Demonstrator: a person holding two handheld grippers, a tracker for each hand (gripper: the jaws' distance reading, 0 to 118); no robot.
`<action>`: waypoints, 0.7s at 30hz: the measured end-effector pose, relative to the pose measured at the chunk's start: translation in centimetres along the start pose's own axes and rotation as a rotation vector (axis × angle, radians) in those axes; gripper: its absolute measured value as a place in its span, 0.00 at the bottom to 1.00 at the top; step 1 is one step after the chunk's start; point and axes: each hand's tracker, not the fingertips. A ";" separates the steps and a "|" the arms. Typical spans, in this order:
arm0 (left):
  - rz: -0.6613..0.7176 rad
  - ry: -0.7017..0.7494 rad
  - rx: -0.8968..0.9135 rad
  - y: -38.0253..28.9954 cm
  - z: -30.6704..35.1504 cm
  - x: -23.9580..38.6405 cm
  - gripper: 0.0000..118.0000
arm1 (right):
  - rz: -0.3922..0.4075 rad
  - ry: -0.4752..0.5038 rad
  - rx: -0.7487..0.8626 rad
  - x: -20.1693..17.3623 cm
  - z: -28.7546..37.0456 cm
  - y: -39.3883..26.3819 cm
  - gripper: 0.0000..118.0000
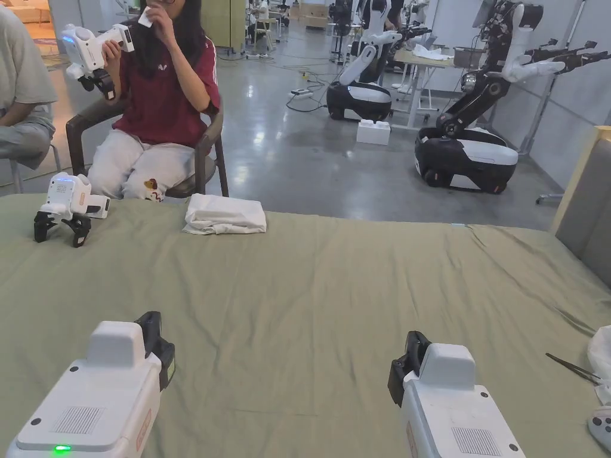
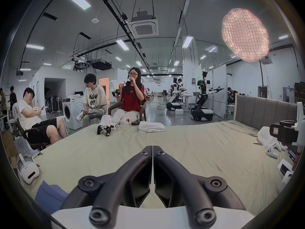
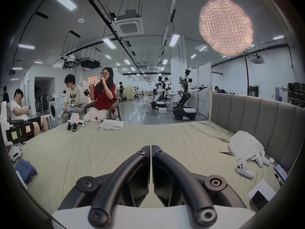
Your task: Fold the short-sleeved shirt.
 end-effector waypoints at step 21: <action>0.019 0.046 0.037 1.1 -0.4 -0.8 0.91 | -0.023 -0.002 0.034 0.4 -0.8 1.1 0.92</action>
